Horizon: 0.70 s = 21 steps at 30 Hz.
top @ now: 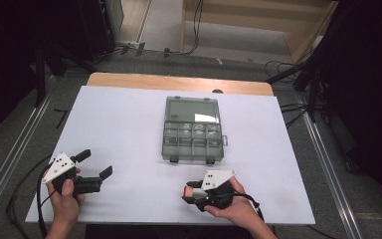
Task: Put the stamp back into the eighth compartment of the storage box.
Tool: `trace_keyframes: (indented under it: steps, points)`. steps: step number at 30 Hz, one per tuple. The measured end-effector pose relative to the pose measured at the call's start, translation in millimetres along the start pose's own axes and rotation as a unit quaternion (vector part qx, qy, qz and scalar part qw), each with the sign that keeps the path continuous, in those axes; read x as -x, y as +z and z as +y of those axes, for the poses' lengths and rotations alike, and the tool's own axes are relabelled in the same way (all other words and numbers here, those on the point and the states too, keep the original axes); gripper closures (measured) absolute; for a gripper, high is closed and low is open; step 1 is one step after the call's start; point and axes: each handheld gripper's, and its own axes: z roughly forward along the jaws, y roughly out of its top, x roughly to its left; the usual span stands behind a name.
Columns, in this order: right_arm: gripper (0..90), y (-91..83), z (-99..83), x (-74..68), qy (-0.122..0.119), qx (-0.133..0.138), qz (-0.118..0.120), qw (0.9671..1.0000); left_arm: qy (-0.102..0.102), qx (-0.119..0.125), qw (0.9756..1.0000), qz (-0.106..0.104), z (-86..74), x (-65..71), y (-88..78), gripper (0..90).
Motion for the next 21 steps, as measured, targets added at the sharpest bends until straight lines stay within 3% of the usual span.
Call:
trace_keyframes:
  steps: [21]
  points:
    - [51.5, -6.7, 3.6, 4.3, 0.008, 0.008, -0.012, 0.9999, 0.004, -0.002, 1.0000, 0.000, 0.1, 0.7, 0.2, 0.0]
